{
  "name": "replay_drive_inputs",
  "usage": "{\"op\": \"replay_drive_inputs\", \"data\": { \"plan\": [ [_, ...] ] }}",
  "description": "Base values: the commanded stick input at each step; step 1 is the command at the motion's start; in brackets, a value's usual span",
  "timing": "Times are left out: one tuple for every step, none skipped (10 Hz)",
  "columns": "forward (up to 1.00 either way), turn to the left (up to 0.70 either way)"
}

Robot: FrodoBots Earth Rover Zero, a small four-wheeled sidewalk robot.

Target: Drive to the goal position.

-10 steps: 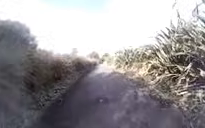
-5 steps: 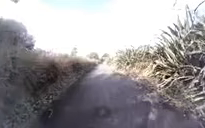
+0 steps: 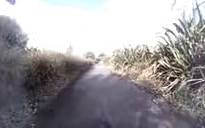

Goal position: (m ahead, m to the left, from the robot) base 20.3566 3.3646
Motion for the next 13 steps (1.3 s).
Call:
{"op": "replay_drive_inputs", "data": {
  "plan": [
    [0.7, 0.0],
    [0.7, 0.0],
    [0.7, 0.0],
    [0.7, 0.0],
    [0.7, 0.0],
    [0.7, 0.0],
    [0.7, 0.0],
    [0.7, 0.0],
    [0.7, 0.0],
    [0.7, 0.0],
    [0.7, 0.0],
    [0.7, 0.0],
    [0.7, 0.0]
  ]
}}
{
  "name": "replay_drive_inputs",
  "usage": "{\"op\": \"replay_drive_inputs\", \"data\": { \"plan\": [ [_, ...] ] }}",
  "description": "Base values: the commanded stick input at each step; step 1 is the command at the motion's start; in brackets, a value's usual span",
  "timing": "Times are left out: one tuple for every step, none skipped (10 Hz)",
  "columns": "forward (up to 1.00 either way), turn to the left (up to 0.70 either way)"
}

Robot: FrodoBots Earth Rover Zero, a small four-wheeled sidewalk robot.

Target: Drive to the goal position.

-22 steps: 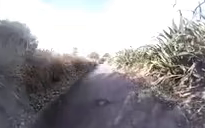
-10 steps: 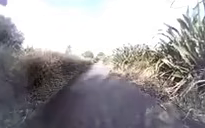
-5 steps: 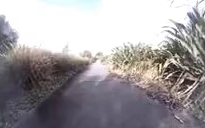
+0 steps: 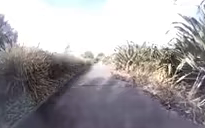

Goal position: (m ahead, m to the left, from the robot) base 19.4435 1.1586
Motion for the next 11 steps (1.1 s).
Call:
{"op": "replay_drive_inputs", "data": {
  "plan": [
    [0.7, 0.0],
    [0.7, 0.0],
    [0.7, 0.0],
    [0.7, 0.0],
    [0.7, 0.0],
    [0.7, 0.0],
    [0.7, 0.0],
    [0.7, -0.34],
    [0.7, -0.35],
    [0.7, -0.35],
    [0.7, -0.35]
  ]
}}
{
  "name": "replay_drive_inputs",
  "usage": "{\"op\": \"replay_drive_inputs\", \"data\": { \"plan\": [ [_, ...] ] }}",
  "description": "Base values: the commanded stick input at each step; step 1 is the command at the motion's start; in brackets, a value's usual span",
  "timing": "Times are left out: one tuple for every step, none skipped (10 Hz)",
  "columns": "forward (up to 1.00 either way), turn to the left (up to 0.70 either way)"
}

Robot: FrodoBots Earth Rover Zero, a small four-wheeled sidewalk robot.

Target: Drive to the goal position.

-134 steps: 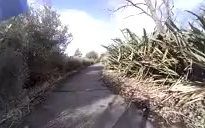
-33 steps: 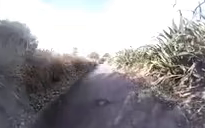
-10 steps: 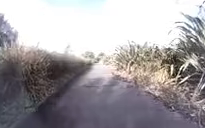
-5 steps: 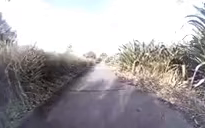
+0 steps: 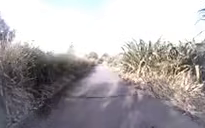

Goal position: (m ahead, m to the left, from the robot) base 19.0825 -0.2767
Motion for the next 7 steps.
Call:
{"op": "replay_drive_inputs", "data": {
  "plan": [
    [0.7, -0.35],
    [0.7, -0.21],
    [0.7, 0.0],
    [0.7, 0.0],
    [0.7, 0.0],
    [0.7, 0.0],
    [0.7, 0.0]
  ]
}}
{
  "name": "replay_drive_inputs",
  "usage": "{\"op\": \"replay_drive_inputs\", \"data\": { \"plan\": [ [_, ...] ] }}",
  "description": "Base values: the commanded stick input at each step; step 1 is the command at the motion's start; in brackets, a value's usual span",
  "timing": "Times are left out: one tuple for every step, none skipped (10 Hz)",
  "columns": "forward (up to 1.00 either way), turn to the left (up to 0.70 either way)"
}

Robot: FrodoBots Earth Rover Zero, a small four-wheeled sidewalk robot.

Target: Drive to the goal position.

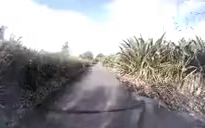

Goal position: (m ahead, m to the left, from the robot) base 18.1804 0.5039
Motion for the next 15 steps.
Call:
{"op": "replay_drive_inputs", "data": {
  "plan": [
    [0.7, 0.0],
    [0.7, 0.0],
    [0.7, 0.0],
    [0.7, 0.0],
    [0.7, -0.01],
    [0.7, -0.05],
    [0.7, -0.35],
    [0.7, -0.24],
    [0.7, -0.01],
    [0.7, 0.0],
    [0.7, 0.0],
    [0.7, 0.0],
    [0.7, 0.0],
    [0.7, 0.0],
    [0.7, 0.0]
  ]
}}
